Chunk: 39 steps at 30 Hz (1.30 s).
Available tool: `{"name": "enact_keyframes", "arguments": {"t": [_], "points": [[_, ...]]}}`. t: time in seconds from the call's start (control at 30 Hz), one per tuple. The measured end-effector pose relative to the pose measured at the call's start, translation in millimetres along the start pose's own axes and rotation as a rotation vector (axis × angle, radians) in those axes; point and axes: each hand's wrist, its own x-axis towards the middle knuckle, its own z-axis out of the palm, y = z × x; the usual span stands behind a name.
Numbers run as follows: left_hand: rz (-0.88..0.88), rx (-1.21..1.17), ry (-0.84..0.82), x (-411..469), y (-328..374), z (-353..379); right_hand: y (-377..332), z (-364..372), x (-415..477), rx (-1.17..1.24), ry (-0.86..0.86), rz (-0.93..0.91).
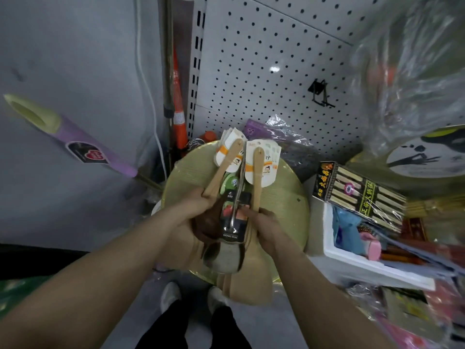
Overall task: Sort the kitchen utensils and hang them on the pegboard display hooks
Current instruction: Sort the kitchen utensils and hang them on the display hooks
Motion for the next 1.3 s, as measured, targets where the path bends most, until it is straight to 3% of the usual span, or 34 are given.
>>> {"name": "enact_keyframes", "arguments": {"t": [0.23,0.43,0.6,0.9,1.03,1.3], "points": [[-0.097,-0.300,-0.082,-7.5,-5.9,-5.3,-1.7,15.1,-1.7,0.065,-0.178,0.076],[-0.181,-0.425,-0.277,-29.5,-1.8,-10.5,-6.8,13.8,-17.1,0.058,-0.331,0.054],[-0.177,-0.380,-0.463,-47.4,13.5,-11.0,-8.8,4.0,-33.6,0.086,-0.260,-0.064],[-0.082,-0.234,-0.615,-75.2,47.3,18.1,-20.5,-29.4,-83.3,0.080,-0.097,-0.216],[-0.090,-0.242,-0.602,-97.8,64.0,38.3,-18.4,-48.6,-104.5,0.099,-0.037,-0.257],[0.054,-0.224,-0.589,-128.7,80.6,103.7,-10.2,-113.4,-157.1,0.160,-0.116,-0.283]]}}
